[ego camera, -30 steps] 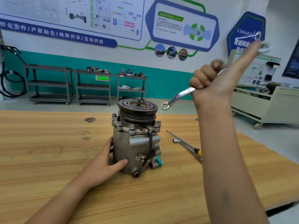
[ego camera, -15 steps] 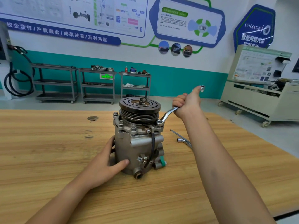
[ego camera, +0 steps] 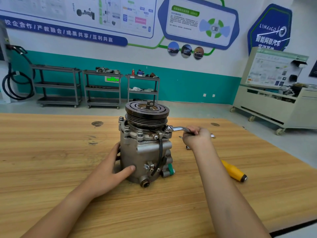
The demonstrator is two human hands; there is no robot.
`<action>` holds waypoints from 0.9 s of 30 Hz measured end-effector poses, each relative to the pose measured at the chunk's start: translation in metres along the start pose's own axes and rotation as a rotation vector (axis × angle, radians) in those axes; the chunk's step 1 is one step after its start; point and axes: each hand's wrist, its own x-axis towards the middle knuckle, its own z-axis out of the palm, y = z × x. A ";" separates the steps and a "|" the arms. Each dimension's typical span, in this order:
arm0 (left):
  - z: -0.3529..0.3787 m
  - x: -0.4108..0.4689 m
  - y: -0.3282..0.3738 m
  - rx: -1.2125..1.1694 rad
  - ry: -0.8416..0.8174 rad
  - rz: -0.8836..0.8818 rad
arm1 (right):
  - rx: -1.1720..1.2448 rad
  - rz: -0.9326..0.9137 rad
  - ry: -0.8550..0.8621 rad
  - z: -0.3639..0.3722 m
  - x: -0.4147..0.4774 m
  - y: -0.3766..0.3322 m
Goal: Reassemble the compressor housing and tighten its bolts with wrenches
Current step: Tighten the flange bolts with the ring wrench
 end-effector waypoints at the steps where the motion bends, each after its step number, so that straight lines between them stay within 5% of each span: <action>1: 0.000 0.000 0.000 0.003 -0.001 0.000 | -0.009 -0.039 -0.004 0.003 -0.003 -0.002; 6: -0.001 0.000 0.001 -0.011 -0.008 0.000 | -0.233 -0.209 -0.077 0.039 -0.012 -0.005; 13: -0.002 -0.001 0.001 -0.032 -0.024 0.017 | -0.544 -0.008 -0.149 0.070 0.000 0.012; 19: -0.002 0.000 -0.002 -0.012 -0.016 0.033 | -0.503 0.046 -0.156 0.064 0.002 0.012; 27: 0.000 -0.002 0.000 0.002 -0.004 0.011 | -0.308 -0.402 -0.098 0.032 -0.033 -0.001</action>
